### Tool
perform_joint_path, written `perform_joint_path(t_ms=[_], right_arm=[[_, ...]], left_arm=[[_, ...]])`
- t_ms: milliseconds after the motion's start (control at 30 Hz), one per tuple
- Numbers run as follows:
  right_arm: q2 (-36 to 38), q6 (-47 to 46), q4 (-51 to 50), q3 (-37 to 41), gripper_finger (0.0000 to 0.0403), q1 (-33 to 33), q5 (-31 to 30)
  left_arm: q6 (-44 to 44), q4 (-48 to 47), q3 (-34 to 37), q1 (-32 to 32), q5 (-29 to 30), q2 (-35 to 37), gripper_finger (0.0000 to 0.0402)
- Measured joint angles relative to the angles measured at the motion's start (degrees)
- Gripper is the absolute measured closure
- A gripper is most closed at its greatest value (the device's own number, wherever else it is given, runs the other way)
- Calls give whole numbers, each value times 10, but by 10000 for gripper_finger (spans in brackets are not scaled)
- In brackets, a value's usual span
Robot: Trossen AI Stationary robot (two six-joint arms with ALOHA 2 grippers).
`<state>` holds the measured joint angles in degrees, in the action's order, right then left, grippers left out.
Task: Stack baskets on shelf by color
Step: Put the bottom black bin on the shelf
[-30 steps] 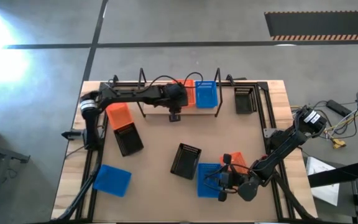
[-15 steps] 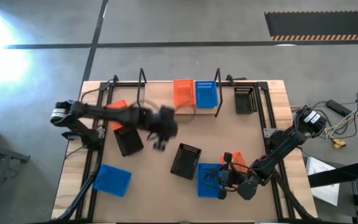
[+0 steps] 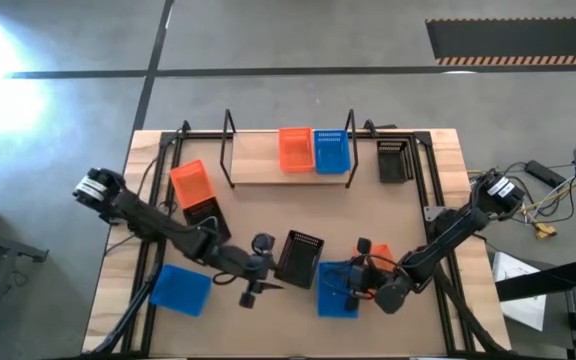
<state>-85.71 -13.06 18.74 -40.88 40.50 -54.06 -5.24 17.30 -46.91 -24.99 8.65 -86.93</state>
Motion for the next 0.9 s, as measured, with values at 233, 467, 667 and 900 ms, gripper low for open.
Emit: perform_joint_path(t_ms=[233,467,667,900], right_arm=[[0,-5,33,0,351,-22,39],[0,-38,63,-4,351,3,125],[0,-28,64,-11,351,36,121],[0,-24,62,-11,351,46,121]], left_arm=[[-39,144,46,-13,49,-43,263],[-46,58,-42,-48,129,-128,271],[-80,-224,-181,-40,167,-186,272],[-75,-296,-254,-32,143,-234,248]])
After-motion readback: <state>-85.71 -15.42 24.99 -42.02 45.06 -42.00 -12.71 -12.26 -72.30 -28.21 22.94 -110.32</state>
